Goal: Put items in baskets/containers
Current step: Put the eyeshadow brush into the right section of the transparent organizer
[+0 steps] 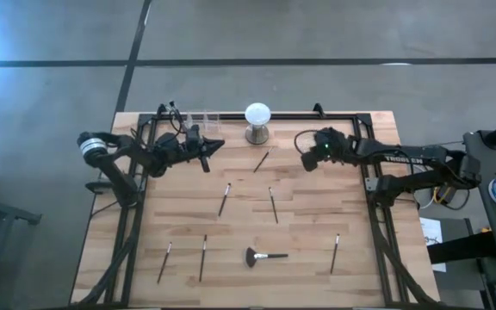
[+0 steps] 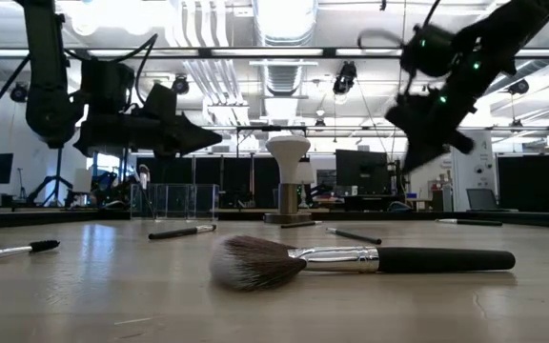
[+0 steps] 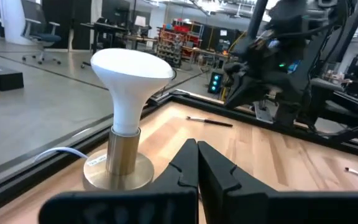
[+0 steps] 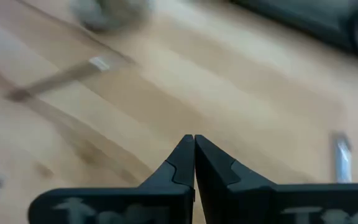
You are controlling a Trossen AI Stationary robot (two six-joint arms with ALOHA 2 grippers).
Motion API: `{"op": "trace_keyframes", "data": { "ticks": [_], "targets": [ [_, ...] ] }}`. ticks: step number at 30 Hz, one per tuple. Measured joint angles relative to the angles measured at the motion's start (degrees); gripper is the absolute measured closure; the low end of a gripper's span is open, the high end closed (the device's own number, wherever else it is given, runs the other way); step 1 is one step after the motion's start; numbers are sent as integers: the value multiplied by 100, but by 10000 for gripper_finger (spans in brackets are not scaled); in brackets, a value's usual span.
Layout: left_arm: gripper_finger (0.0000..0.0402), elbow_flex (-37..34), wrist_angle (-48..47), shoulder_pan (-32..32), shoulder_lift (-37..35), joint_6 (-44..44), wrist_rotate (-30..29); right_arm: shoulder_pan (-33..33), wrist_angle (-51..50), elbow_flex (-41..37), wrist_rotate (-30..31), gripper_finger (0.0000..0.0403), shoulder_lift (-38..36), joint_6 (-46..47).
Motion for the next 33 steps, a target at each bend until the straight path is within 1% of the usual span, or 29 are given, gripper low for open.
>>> {"op": "trace_keyframes", "data": {
  "ticks": [5,10,15,19,24,29,33],
  "targets": [
    [401,0,-3,0,0,0,33,-972,-702,-25,-482,386,10,131],
    [401,-1,-11,-6,0,0,151,-1912,-777,-20,-1048,353,66,-91],
    [401,-2,-11,-7,0,0,151,-2537,-794,62,-1089,313,325,-261],
    [401,-2,-11,-9,0,0,151,-2760,-801,185,-1071,290,681,-330],
    [401,-2,-12,-9,0,-15,151,-2797,-1068,535,-969,270,1193,-409],
    [401,-4,-20,-9,0,-11,162,-2795,-1164,791,-967,259,1489,-541],
    [401,-4,-21,-9,0,-14,172,-2806,-1169,979,-979,261,1674,-681]
  ]
}}
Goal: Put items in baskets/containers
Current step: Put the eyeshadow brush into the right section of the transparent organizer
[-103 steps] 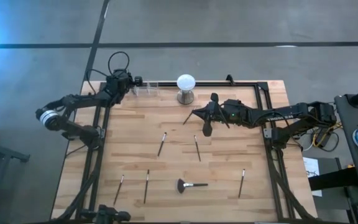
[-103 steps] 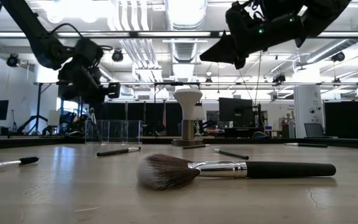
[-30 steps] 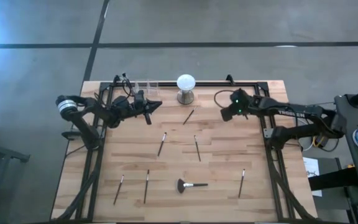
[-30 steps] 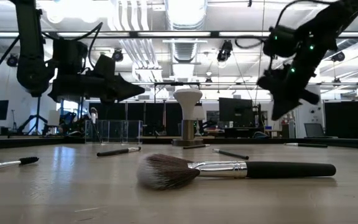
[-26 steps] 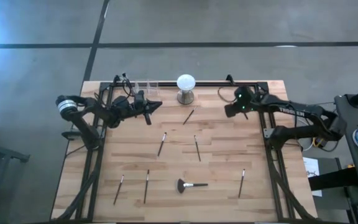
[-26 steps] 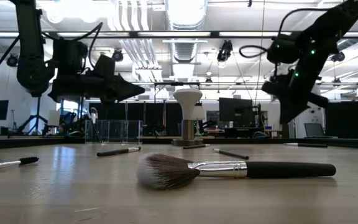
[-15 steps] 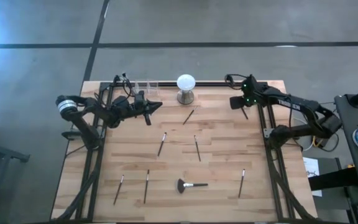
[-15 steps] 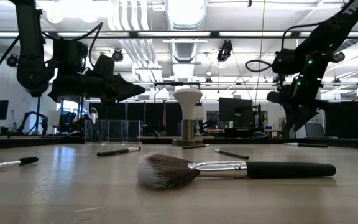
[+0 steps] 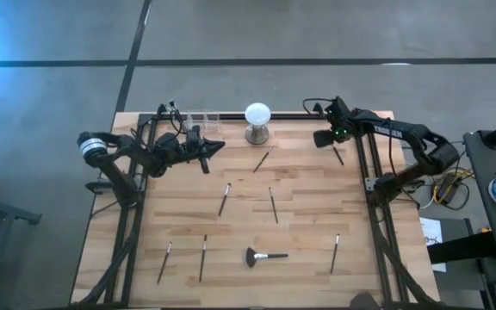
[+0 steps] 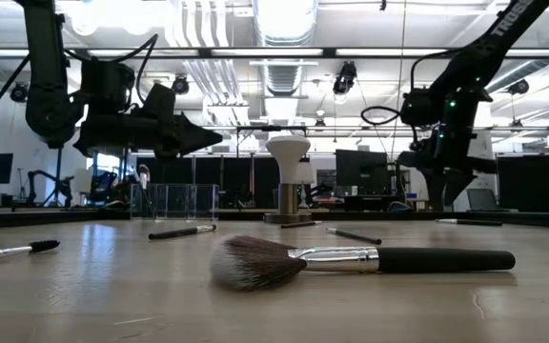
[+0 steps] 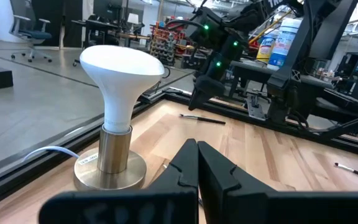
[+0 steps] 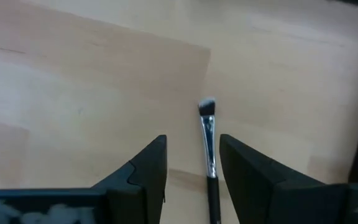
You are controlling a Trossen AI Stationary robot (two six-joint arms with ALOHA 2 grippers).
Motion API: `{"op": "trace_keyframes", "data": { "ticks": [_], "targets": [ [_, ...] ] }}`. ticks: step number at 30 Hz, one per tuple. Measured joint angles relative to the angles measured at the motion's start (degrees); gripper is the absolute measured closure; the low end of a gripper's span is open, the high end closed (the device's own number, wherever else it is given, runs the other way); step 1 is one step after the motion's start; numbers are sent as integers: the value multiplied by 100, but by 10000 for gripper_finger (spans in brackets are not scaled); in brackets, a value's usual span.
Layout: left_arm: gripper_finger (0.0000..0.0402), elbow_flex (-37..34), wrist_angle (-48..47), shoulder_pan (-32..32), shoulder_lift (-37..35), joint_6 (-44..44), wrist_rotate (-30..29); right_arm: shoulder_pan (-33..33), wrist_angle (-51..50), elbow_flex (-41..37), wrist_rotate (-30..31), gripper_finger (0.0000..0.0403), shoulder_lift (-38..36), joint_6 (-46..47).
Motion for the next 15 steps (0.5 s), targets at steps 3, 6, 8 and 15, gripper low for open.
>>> {"op": "trace_keyframes", "data": {
  "ticks": [3,6,8,15],
  "targets": [
    [401,0,-1,0,0,-1,1,-41,4,186,-49,263,201,-159],
    [401,0,-4,0,0,-3,1,-96,-116,366,-51,266,499,-270],
    [401,0,-20,0,0,-3,1,-113,-302,525,-11,266,712,-286],
    [402,-2,-29,0,0,-3,-1,-125,-794,937,10,256,1087,-420]
  ]
}}
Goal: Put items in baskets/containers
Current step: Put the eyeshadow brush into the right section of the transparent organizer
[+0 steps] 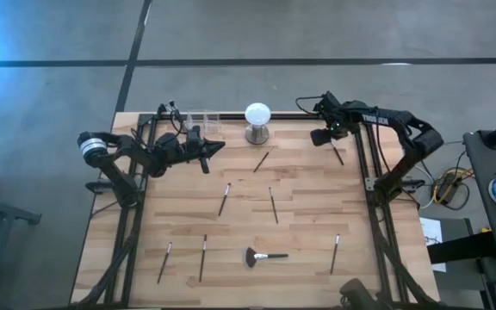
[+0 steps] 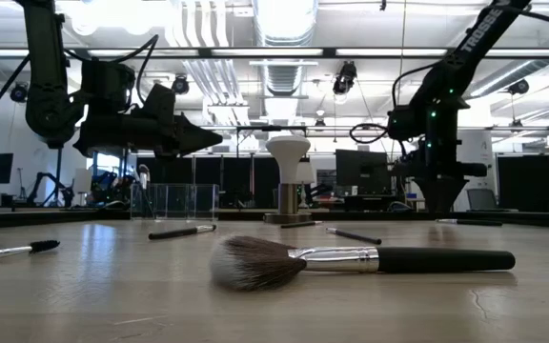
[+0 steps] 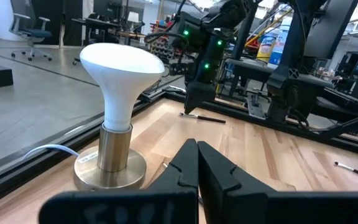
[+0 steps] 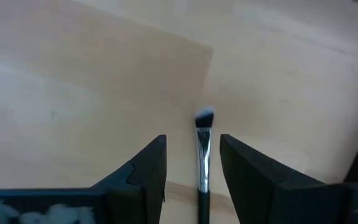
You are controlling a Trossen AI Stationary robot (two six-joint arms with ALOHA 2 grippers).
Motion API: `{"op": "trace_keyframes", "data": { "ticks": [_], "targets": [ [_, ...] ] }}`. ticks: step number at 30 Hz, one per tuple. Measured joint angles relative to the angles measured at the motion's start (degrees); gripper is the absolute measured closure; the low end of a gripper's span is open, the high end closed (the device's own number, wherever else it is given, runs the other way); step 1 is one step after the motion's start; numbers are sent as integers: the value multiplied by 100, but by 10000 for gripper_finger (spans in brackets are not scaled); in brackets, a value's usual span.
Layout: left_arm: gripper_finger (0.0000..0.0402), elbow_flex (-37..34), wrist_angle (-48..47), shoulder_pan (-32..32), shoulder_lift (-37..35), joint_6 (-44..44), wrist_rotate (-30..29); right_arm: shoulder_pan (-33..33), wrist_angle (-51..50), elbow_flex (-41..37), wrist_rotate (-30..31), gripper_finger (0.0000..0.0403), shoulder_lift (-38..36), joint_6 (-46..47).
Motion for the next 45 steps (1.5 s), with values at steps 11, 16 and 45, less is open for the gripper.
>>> {"op": "trace_keyframes", "data": {
  "ticks": [11,16,45],
  "targets": [
    [402,0,-2,0,0,-11,2,-256,-265,337,-83,253,430,-168],
    [402,0,-2,-2,0,-11,3,-249,-252,336,-107,253,433,-154],
    [402,0,-2,0,0,-87,2,-170,-13,283,-66,356,661,-170]
  ]
}}
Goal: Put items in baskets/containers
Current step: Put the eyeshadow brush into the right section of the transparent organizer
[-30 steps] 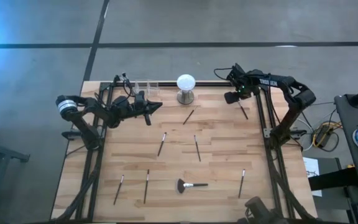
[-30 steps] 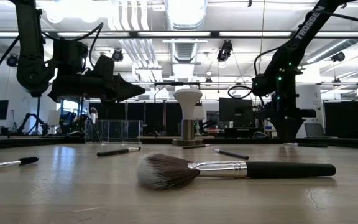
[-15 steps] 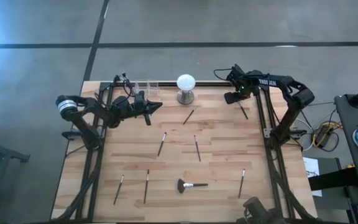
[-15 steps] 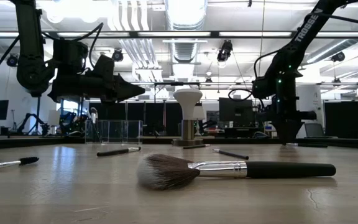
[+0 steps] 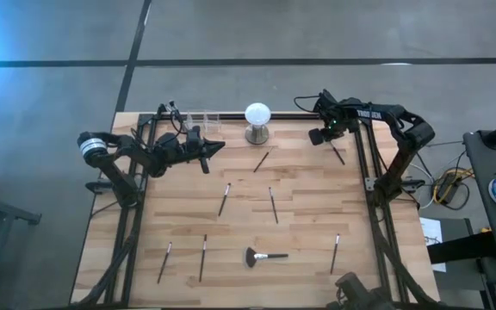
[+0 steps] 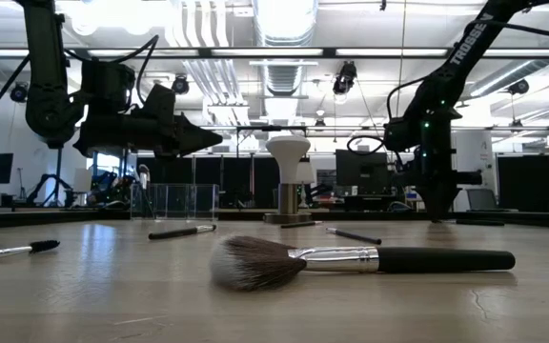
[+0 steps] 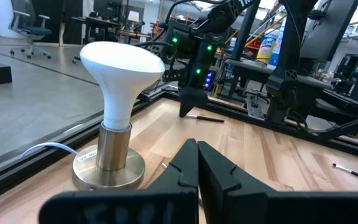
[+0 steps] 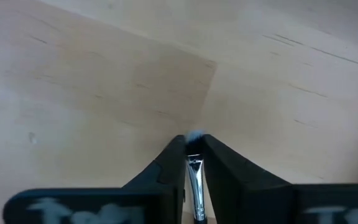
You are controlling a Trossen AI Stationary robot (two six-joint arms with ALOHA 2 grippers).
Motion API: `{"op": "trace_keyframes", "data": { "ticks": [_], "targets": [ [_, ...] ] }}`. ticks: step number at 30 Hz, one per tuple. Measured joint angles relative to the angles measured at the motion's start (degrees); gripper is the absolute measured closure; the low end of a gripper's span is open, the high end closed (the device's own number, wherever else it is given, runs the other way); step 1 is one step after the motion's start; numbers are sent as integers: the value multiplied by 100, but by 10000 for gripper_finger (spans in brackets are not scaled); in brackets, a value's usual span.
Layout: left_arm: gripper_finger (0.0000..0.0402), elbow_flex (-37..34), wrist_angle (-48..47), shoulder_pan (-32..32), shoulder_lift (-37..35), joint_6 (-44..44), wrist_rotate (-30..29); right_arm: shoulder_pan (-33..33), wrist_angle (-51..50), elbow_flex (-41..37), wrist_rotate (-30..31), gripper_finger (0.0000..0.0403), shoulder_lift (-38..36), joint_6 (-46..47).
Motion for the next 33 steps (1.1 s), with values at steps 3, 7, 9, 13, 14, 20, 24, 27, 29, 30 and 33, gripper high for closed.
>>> {"op": "trace_keyframes", "data": {
  "ticks": [3,7,9,13,14,20,24,27,29,30,33],
  "targets": [
    [402,0,0,-2,0,-20,0,0,8,0,-2,369,0,-2],
    [402,0,0,-2,0,-27,1,2,15,-2,-30,384,-25,-9],
    [402,0,0,0,0,-27,0,20,30,-18,-59,391,-88,-19],
    [402,0,0,-2,0,-27,0,100,12,-26,-89,394,-412,-36],
    [402,0,0,-2,0,-27,0,135,10,-26,-99,394,-523,-37],
    [402,14,0,0,0,-120,0,462,6,-47,-125,395,-1318,53],
    [402,48,-10,0,2,-170,150,823,69,-137,-127,395,-1910,189],
    [402,109,-15,-2,2,-99,409,1129,271,-296,-127,395,-2324,336],
    [402,139,-48,-9,2,-84,465,1343,380,-410,-72,394,-2556,421],
    [402,151,-74,-9,2,-86,468,1453,442,-464,13,394,-2663,484],
    [401,166,-105,-19,2,-205,468,1740,609,-631,160,394,-2918,637]
  ]
}}
